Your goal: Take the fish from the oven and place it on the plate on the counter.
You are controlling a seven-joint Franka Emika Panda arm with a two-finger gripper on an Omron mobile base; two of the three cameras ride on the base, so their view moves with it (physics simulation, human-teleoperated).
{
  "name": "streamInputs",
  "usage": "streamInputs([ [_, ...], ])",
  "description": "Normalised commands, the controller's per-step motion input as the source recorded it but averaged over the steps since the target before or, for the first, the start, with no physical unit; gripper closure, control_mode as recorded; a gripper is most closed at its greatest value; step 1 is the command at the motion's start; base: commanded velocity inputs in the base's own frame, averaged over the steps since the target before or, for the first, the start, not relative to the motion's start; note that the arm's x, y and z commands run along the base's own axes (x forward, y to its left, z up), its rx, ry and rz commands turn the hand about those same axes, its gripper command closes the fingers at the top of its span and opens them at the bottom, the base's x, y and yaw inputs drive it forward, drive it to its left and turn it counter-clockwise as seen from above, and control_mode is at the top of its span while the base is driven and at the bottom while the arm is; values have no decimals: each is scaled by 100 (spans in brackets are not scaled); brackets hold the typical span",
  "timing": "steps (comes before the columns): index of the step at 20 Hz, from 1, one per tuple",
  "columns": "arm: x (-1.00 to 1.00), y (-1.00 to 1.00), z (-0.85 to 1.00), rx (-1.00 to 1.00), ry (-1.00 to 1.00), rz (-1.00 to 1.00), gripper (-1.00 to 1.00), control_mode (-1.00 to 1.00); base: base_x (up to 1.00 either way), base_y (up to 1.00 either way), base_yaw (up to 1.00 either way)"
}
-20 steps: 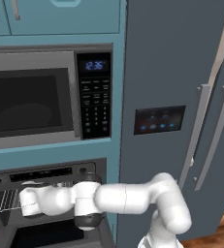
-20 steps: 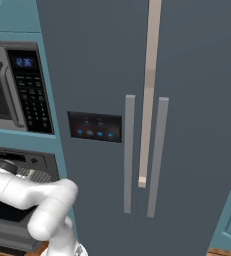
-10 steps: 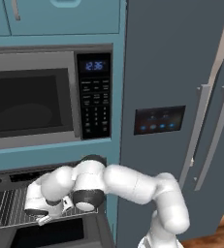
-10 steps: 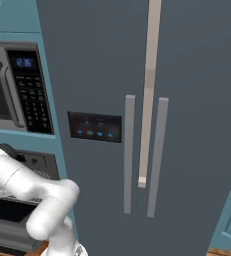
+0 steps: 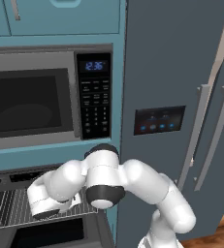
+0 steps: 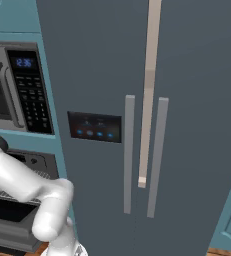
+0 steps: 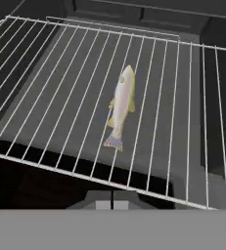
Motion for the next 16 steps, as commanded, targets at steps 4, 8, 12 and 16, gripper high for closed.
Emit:
streamInputs([
  [4, -51, 2, 92, 5, -12, -25, 100, -100, 0, 0, 0],
  [8, -2, 0, 36, 3, 33, -25, 100, -100, 0, 0, 0],
  [12, 17, 7, 43, 2, 34, -11, 100, -100, 0, 0, 0],
  [16, 27, 43, 49, -6, 6, -4, -100, -100, 0, 0, 0],
])
